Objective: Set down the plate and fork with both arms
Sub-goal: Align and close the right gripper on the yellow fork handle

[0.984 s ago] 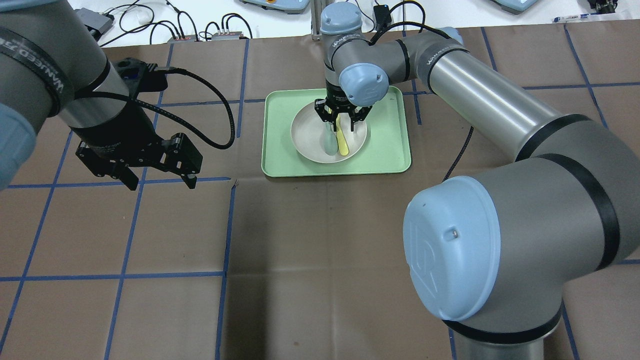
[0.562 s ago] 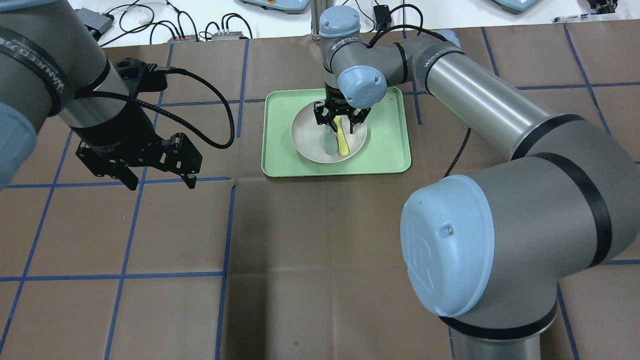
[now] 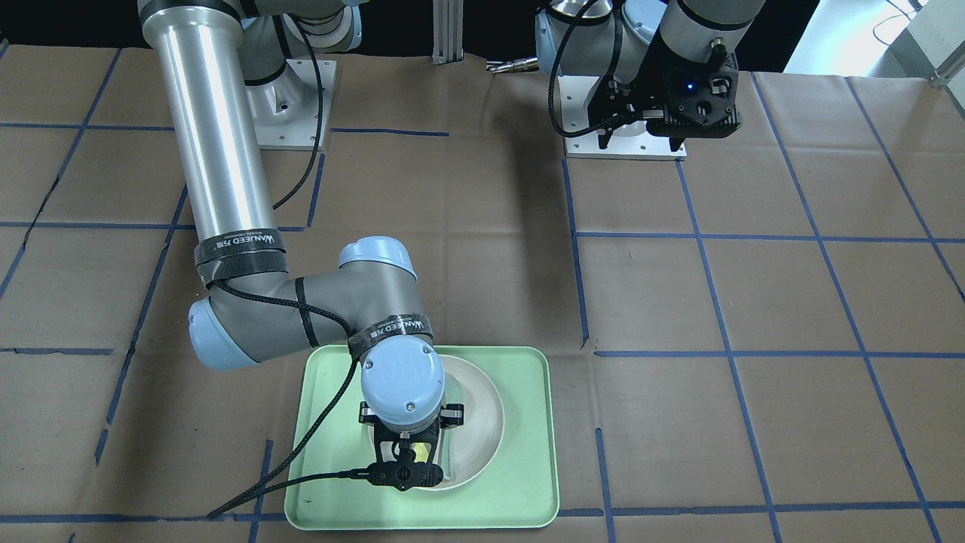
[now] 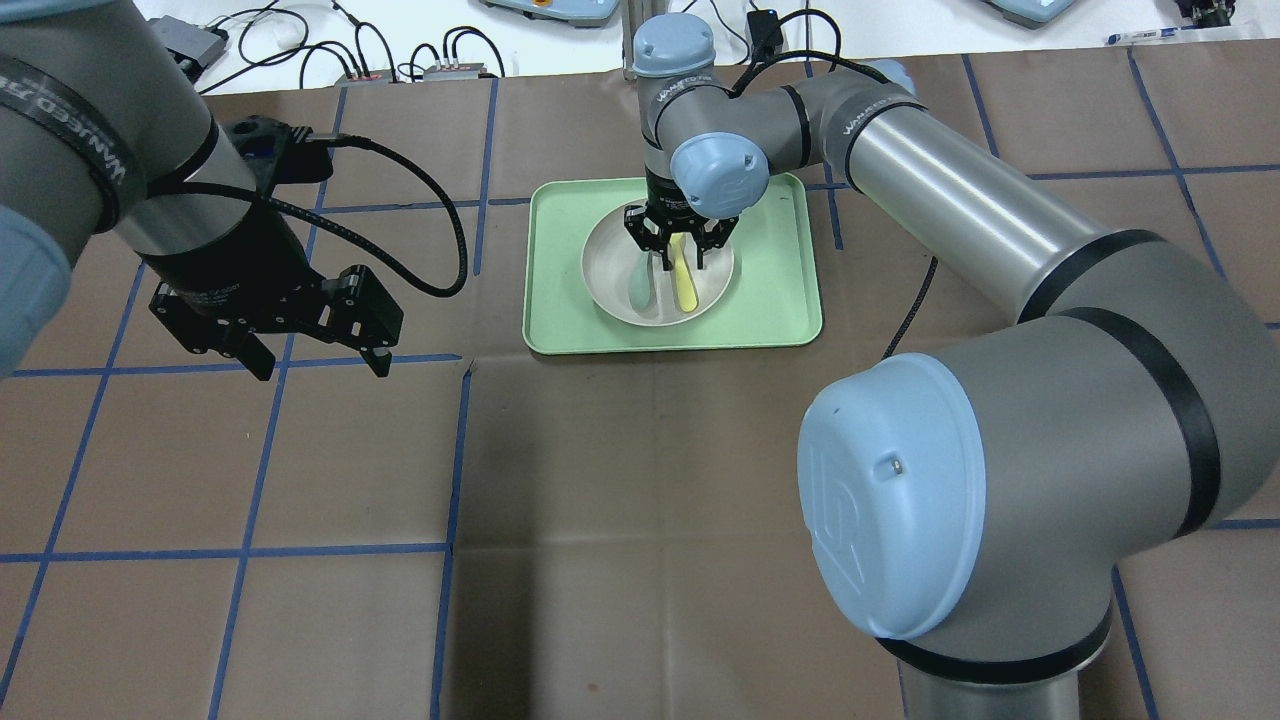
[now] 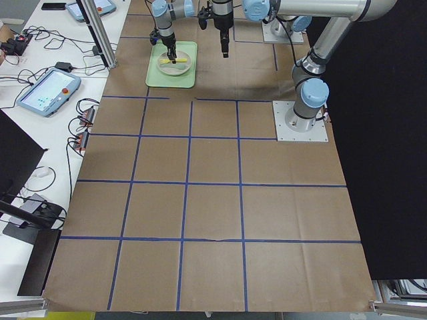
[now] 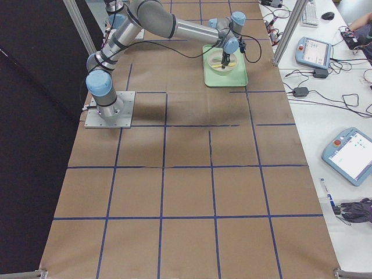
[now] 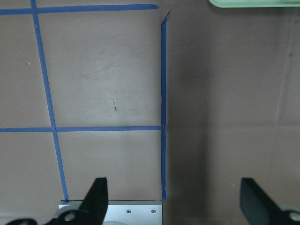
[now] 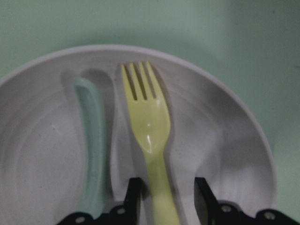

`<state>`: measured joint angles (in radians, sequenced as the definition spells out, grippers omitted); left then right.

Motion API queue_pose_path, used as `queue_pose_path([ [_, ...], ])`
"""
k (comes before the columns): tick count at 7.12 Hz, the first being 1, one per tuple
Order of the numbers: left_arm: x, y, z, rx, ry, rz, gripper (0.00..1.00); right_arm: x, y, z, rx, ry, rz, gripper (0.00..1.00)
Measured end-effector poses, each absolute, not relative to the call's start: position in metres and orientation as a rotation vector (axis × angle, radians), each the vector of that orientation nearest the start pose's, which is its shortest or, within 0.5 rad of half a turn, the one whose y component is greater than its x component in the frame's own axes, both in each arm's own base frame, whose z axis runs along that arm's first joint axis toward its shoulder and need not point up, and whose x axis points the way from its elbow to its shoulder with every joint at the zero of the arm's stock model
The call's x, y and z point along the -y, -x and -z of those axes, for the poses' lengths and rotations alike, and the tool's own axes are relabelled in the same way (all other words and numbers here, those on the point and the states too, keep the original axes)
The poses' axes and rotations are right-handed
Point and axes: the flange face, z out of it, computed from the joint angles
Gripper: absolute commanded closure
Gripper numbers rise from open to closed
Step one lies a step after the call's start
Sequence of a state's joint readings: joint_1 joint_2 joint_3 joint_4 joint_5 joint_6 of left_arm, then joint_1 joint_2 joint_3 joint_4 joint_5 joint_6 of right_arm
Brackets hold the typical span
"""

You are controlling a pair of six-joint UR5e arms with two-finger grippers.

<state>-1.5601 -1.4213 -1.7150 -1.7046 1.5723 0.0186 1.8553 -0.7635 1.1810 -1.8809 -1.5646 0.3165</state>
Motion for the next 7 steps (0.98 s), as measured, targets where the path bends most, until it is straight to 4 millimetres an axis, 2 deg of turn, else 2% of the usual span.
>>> queue_pose_path([
  [1, 0.4162, 0.1287, -0.4734, -3.135, -0.012, -0.202, 0.00, 0.6854, -0.3403, -0.1864, -3.164, -0.050, -0.173, 0.52],
  [2, 0.4159, 0.1287, -0.4738, -3.135, -0.011, -0.202, 0.00, 0.6852, -0.3403, -0.1855, -3.164, -0.050, -0.177, 0.57],
  [3, 0.4158, 0.1285, -0.4746, -3.135, -0.009, -0.200, 0.00, 0.6858, -0.3394, -0.1857, -3.164, -0.052, -0.177, 0.67],
  [6, 0.4155, 0.1286, -0.4760, -3.136, -0.011, -0.200, 0.00, 0.6878, -0.3372, -0.1867, -3.163, -0.058, -0.174, 0.79],
  [7, 0.4153, 0.1285, -0.4762, -3.135, -0.011, -0.200, 0.00, 0.6884, -0.3370, -0.1872, -3.162, -0.058, -0.172, 0.87],
])
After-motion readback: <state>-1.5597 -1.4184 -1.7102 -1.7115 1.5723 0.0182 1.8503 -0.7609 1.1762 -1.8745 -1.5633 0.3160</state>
